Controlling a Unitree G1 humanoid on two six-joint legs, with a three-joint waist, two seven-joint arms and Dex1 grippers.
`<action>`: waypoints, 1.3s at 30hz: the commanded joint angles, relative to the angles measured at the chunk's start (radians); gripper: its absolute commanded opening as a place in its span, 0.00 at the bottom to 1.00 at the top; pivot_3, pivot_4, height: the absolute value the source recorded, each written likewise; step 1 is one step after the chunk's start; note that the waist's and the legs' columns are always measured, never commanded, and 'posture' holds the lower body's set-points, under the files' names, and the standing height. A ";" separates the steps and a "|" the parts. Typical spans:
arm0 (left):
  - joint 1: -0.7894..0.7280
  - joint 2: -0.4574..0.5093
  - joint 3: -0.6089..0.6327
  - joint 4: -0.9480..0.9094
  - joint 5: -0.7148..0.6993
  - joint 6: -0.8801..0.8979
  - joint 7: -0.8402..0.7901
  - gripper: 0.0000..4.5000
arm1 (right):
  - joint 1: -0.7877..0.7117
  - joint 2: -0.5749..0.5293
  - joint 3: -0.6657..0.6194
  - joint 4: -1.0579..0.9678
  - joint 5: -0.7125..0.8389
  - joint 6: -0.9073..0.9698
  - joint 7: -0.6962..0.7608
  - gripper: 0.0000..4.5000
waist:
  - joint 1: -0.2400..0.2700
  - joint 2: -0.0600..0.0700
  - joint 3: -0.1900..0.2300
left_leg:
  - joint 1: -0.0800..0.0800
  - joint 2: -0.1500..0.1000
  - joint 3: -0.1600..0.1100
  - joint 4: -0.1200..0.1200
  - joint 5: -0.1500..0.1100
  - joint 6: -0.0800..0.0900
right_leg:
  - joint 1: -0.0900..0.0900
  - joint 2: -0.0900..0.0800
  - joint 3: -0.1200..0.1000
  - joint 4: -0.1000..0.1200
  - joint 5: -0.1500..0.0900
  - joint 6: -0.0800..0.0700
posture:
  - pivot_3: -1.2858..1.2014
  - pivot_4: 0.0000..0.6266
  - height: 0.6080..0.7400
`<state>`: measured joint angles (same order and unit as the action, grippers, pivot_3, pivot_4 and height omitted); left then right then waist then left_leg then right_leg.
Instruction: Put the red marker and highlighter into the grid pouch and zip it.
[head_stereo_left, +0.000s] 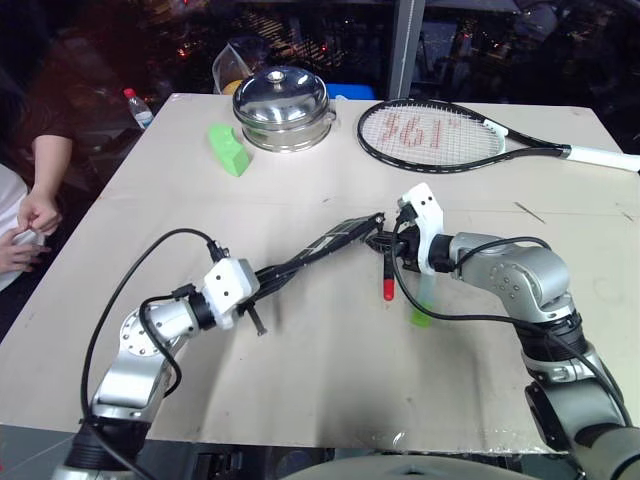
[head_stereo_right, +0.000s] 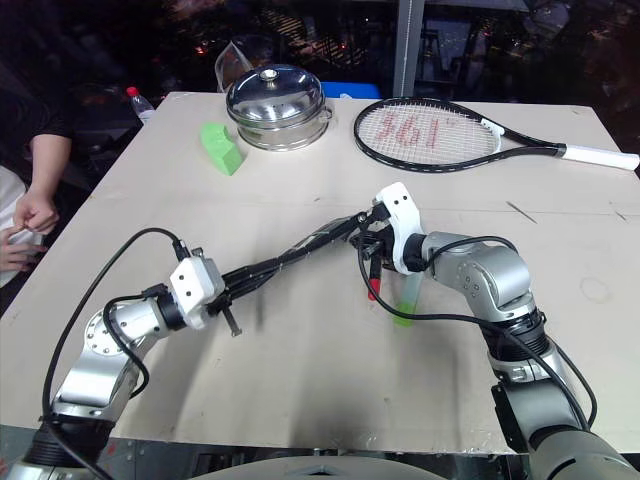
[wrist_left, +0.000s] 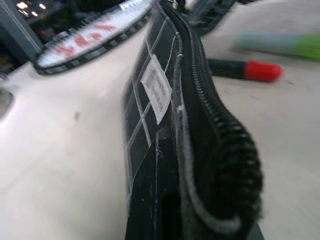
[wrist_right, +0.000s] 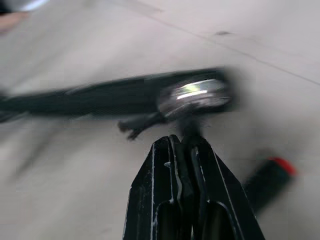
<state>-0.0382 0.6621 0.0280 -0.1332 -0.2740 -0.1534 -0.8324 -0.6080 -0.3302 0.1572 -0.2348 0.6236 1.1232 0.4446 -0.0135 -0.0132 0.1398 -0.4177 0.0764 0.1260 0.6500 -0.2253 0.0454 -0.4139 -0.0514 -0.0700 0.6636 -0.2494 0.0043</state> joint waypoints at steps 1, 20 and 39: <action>-0.022 -0.022 0.002 -0.008 0.014 0.010 0.026 0.00 | -0.023 -0.003 -0.021 -0.064 0.045 0.048 0.025 0.02 | -0.001 0.000 0.000 | 0.000 0.000 0.000 0.000 0.000 0.000 | 0.000 0.000 0.000 0.000 0.000 0.000 | 0.52 0.24 1.00; -0.044 -0.116 -0.050 0.021 0.124 -0.011 0.079 0.00 | -0.040 0.043 -0.101 -0.137 0.178 0.271 0.024 0.02 | 0.000 0.000 0.000 | 0.000 0.000 0.000 -0.001 0.000 0.000 | 0.000 -0.001 0.000 -0.001 0.000 0.000 | 0.52 0.24 1.00; -0.147 -0.256 -0.140 -0.110 0.139 0.140 0.156 0.00 | 0.020 0.047 0.013 -0.145 0.043 -0.029 0.107 0.02 | 0.000 0.000 0.000 | -0.001 0.000 -0.001 -0.002 0.000 0.000 | -0.001 0.000 0.000 -0.001 0.000 0.000 | 0.52 0.24 1.00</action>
<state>-0.1756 0.4106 -0.1124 -0.1719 -0.0919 -0.0227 -0.6646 -0.5910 -0.2594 0.1618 -0.3208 0.6706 1.1500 0.5042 -0.0139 -0.0135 0.1403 -0.4190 0.0759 0.1247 0.6484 -0.2254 0.0456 -0.4148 -0.0509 -0.0704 0.6626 -0.2495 0.0045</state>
